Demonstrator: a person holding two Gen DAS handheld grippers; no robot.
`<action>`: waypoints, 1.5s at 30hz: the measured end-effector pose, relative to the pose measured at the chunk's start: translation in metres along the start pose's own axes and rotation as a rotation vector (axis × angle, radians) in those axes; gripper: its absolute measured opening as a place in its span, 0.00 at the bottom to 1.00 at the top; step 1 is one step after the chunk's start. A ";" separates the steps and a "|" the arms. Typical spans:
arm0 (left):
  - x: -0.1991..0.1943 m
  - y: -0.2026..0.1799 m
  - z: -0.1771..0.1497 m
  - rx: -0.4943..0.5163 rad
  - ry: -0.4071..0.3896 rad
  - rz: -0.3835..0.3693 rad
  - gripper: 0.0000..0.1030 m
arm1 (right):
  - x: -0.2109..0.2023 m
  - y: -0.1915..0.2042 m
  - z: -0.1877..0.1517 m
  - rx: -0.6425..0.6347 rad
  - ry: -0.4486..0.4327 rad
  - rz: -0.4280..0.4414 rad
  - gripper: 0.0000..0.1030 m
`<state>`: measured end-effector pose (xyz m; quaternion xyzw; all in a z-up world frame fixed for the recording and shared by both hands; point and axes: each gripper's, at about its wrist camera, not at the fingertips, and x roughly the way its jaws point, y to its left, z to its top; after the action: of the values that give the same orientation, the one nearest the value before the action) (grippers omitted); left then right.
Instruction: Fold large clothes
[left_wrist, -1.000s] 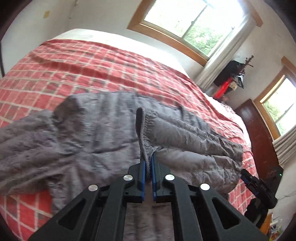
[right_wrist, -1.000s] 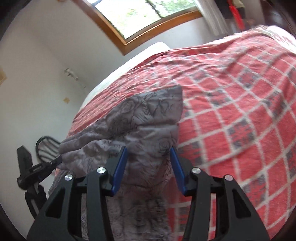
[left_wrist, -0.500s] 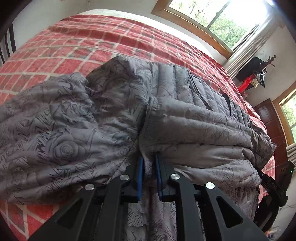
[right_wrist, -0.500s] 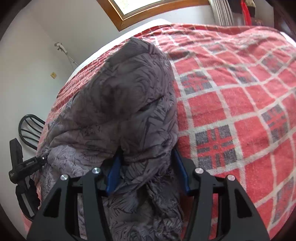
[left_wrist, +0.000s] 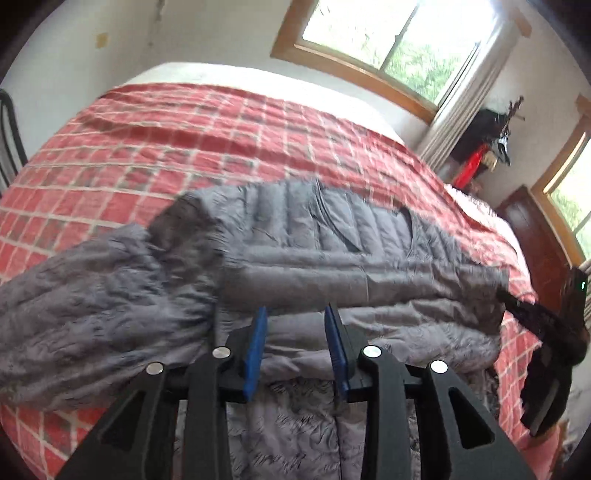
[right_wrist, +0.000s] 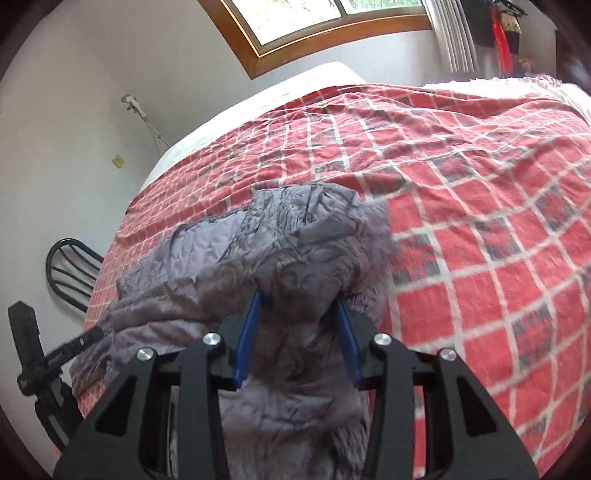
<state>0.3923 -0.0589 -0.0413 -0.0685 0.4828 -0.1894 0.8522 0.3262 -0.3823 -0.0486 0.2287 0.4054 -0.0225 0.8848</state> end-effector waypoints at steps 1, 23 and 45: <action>0.009 -0.002 0.000 -0.001 0.014 0.011 0.31 | 0.010 -0.001 0.005 0.005 0.014 -0.013 0.39; 0.023 0.002 -0.006 0.050 0.040 0.119 0.45 | 0.018 0.020 -0.026 -0.025 0.142 -0.057 0.40; 0.079 -0.024 0.027 0.125 0.107 0.160 0.50 | 0.094 0.051 0.002 -0.022 0.219 -0.105 0.38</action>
<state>0.4460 -0.1135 -0.0830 0.0337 0.5187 -0.1542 0.8403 0.4022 -0.3238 -0.0963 0.1985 0.5112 -0.0395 0.8353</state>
